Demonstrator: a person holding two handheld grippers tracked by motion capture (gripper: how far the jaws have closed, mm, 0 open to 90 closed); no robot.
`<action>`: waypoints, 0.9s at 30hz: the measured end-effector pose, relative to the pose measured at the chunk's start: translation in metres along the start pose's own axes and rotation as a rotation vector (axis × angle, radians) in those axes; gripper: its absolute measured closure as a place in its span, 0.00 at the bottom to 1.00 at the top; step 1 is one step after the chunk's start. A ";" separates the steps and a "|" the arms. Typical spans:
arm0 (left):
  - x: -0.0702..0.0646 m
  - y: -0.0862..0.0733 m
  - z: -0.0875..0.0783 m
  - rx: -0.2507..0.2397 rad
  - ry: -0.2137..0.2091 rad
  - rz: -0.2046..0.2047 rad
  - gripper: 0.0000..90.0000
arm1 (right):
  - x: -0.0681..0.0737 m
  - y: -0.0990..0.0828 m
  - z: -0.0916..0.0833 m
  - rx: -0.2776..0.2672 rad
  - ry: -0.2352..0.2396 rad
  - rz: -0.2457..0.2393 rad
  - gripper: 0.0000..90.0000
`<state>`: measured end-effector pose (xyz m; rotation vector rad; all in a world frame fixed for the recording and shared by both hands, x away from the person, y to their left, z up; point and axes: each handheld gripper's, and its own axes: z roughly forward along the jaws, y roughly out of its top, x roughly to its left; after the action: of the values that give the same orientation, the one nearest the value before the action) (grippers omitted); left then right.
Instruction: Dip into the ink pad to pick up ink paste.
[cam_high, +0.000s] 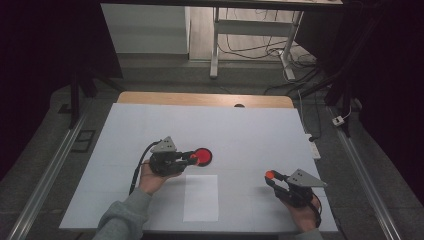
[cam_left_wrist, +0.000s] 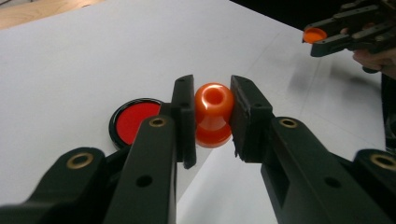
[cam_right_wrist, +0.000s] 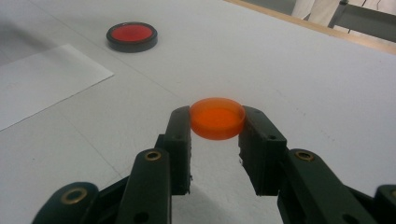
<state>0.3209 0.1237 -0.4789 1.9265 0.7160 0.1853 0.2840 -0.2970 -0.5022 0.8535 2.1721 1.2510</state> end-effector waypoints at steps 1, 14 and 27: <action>-0.001 0.000 0.000 0.002 -0.004 0.002 0.81 | 0.000 0.000 0.000 -0.001 0.001 0.001 0.71; -0.010 -0.001 -0.006 0.014 -0.054 0.009 0.81 | 0.001 0.001 -0.001 -0.003 0.001 0.001 0.71; -0.021 -0.008 -0.005 0.030 -0.086 0.025 0.80 | 0.001 0.000 -0.001 -0.002 0.002 0.002 0.71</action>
<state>0.2987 0.1181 -0.4797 1.9603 0.6412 0.1071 0.2833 -0.2968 -0.5015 0.8540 2.1710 1.2553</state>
